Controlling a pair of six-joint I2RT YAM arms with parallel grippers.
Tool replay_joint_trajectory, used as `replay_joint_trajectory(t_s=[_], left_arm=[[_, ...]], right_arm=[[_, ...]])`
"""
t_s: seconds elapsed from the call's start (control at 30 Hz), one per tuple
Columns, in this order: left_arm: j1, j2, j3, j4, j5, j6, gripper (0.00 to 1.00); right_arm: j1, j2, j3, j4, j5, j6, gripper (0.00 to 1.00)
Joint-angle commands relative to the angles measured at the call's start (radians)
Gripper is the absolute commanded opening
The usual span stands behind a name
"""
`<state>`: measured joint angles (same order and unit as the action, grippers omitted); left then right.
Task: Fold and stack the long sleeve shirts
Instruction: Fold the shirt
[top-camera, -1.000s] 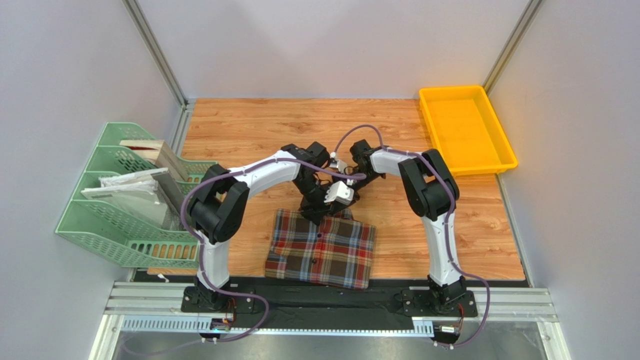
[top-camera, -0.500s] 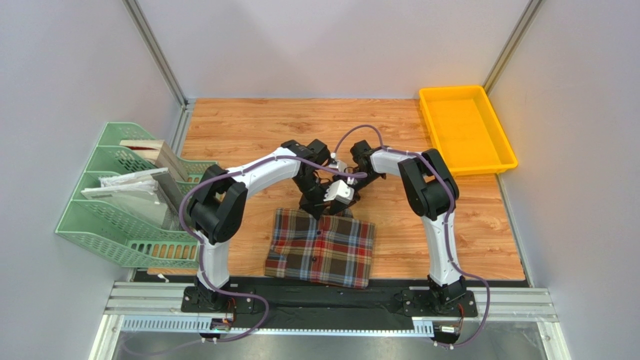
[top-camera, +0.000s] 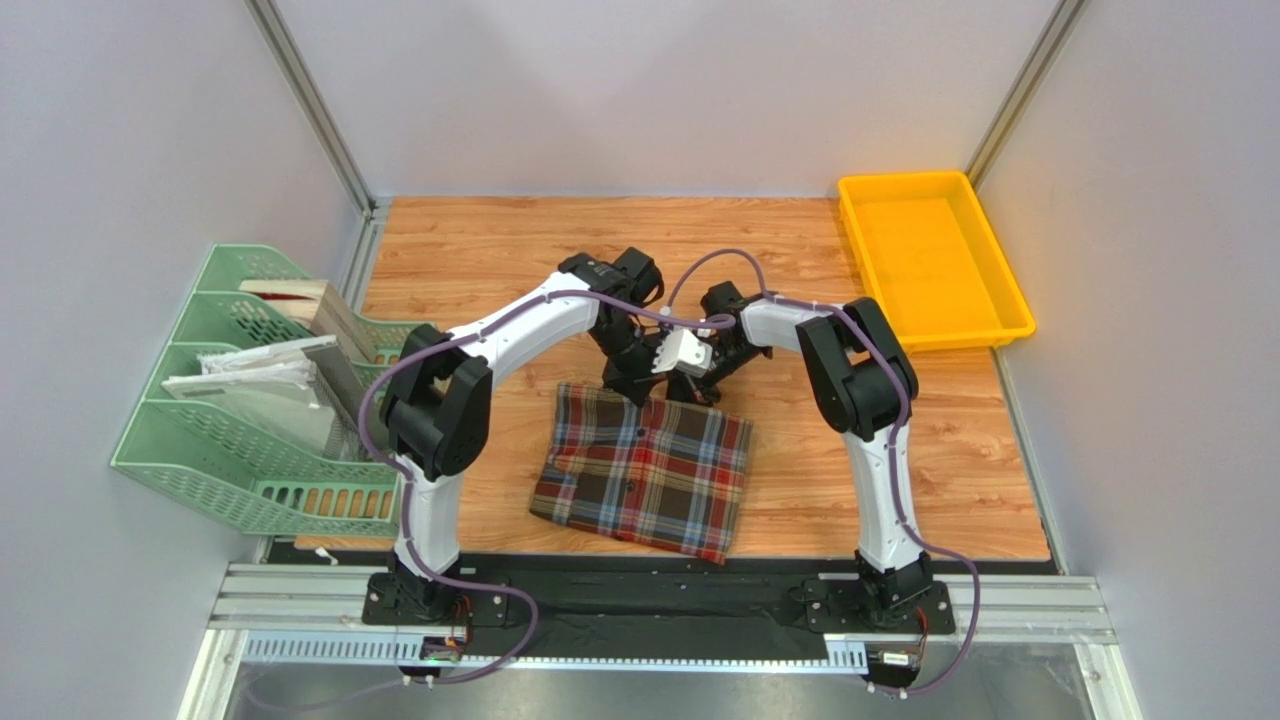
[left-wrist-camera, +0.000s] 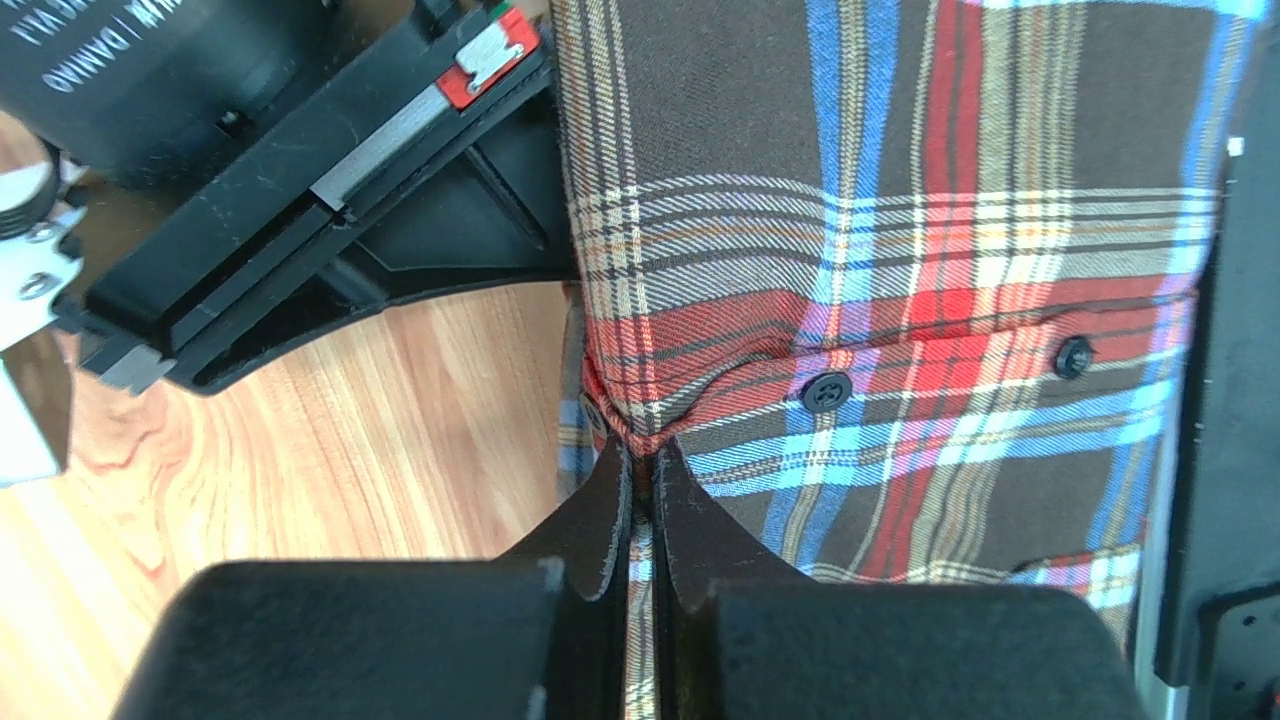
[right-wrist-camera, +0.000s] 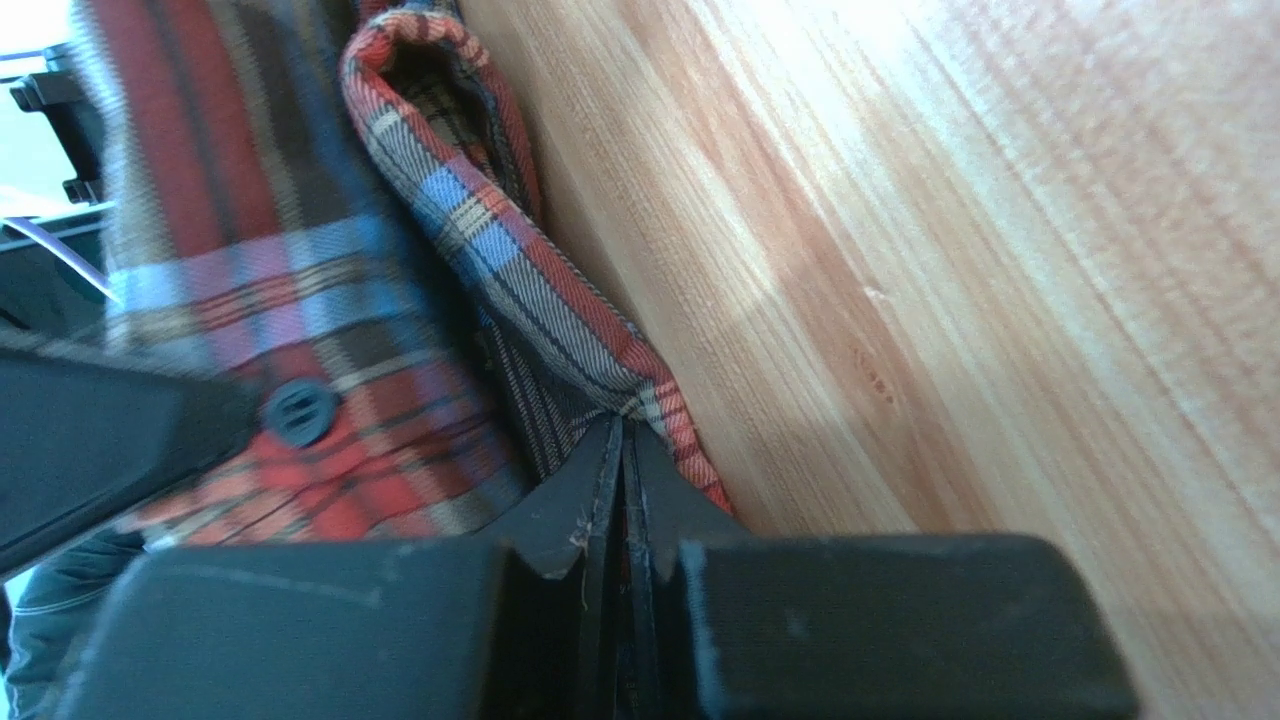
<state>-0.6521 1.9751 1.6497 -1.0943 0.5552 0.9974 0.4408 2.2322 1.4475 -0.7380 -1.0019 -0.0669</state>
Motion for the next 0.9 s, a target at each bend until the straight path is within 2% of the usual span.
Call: replay_joint_trajectory(t_s=[0.0,0.13,0.2,0.23,0.33,0.37,0.43,0.47,0.57,0.67,0.73,0.77,0.87], left_arm=[[0.006,0.039,0.033,0.045,-0.028,0.011,0.0],[0.006,0.06,0.022,0.092,-0.058,0.0,0.02],[0.014,0.054,0.01,0.116,-0.078,-0.023,0.09],[0.017,0.051,0.012,0.117,-0.078,-0.032,0.18],[0.052,0.002,0.03,0.09,-0.054,-0.08,0.32],[0.077,-0.014,0.035,0.08,-0.037,-0.11,0.35],[0.106,-0.076,0.021,0.067,-0.018,-0.153,0.4],[0.136,-0.099,-0.007,0.063,-0.008,-0.192,0.4],[0.187,-0.188,-0.098,0.085,-0.009,-0.279,0.41],[0.204,-0.239,-0.169,0.082,0.008,-0.38,0.42],[0.204,-0.246,-0.197,0.08,0.04,-0.452,0.42],[0.206,-0.242,-0.221,0.083,0.095,-0.529,0.42],[0.216,-0.234,-0.304,0.183,0.198,-0.708,0.42]], right_arm=[[0.009,0.015,0.001,-0.012,0.031,-0.05,0.07],[-0.002,0.001,0.037,-0.053,0.057,-0.073,0.1],[-0.01,-0.003,0.063,-0.09,0.089,-0.105,0.15],[-0.02,-0.008,0.083,-0.142,0.103,-0.12,0.17],[-0.056,-0.043,0.154,-0.245,0.193,-0.201,0.29],[-0.068,-0.071,0.189,-0.268,0.247,-0.241,0.35],[-0.114,-0.1,0.223,-0.326,0.299,-0.277,0.41],[-0.134,-0.124,0.259,-0.346,0.334,-0.289,0.44],[-0.191,-0.181,0.28,-0.412,0.355,-0.309,0.42],[-0.197,-0.331,0.177,-0.419,0.257,-0.291,0.39],[-0.179,-0.437,0.047,-0.374,0.168,-0.197,0.39],[-0.168,-0.463,-0.005,-0.348,0.084,-0.16,0.39],[-0.11,-0.529,-0.194,-0.181,-0.009,0.002,0.39]])
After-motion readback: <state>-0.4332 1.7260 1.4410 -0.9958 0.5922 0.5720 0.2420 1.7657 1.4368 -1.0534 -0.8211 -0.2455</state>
